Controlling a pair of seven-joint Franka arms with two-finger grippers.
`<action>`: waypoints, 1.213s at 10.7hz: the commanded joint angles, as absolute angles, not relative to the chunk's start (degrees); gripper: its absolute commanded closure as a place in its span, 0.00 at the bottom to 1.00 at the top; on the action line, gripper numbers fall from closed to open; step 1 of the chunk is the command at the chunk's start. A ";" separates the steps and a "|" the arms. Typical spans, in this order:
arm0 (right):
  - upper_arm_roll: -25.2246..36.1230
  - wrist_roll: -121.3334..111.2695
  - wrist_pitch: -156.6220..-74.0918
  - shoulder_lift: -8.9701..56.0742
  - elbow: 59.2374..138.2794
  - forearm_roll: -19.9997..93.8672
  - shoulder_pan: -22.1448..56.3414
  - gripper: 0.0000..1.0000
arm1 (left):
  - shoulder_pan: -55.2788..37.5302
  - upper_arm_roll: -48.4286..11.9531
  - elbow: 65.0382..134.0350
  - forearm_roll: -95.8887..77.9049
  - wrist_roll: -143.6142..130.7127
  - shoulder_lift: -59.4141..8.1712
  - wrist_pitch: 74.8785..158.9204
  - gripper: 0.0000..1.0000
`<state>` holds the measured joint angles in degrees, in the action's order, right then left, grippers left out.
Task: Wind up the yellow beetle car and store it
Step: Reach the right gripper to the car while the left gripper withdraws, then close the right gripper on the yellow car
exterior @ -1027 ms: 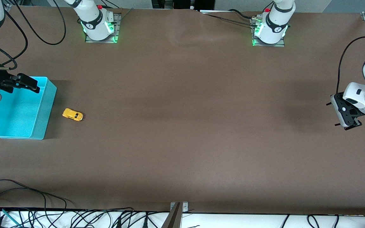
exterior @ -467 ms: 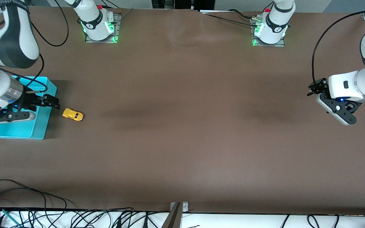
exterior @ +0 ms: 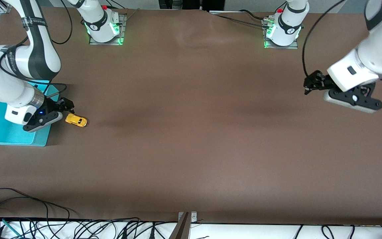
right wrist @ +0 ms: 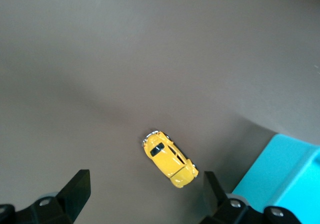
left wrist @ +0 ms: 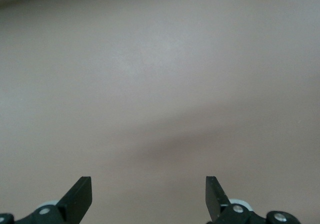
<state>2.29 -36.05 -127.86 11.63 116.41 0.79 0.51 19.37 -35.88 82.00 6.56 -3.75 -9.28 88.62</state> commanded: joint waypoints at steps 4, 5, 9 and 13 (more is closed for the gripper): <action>1.93 -61.14 -136.73 16.16 124.09 0.62 -2.72 0.00 | -2.99 -5.63 88.47 -2.82 -8.18 3.05 88.06 0.00; 1.93 -63.09 -138.24 16.95 124.45 0.62 -2.72 0.00 | -2.99 -5.54 90.42 0.06 -8.09 3.60 88.68 0.00; 1.93 -73.02 -146.75 22.49 124.19 0.62 -3.43 0.00 | -4.74 -2.55 90.62 1.32 -7.82 4.04 90.18 0.00; 1.93 -75.67 -150.73 25.84 124.19 0.70 -4.13 0.00 | -4.57 -2.72 82.80 -1.58 -8.08 -0.96 88.95 0.00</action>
<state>2.37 -74.38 -149.79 25.73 124.14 0.79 -3.44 -3.49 -3.53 87.24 -0.78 -7.95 1.30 89.90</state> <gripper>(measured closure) 0.000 0.000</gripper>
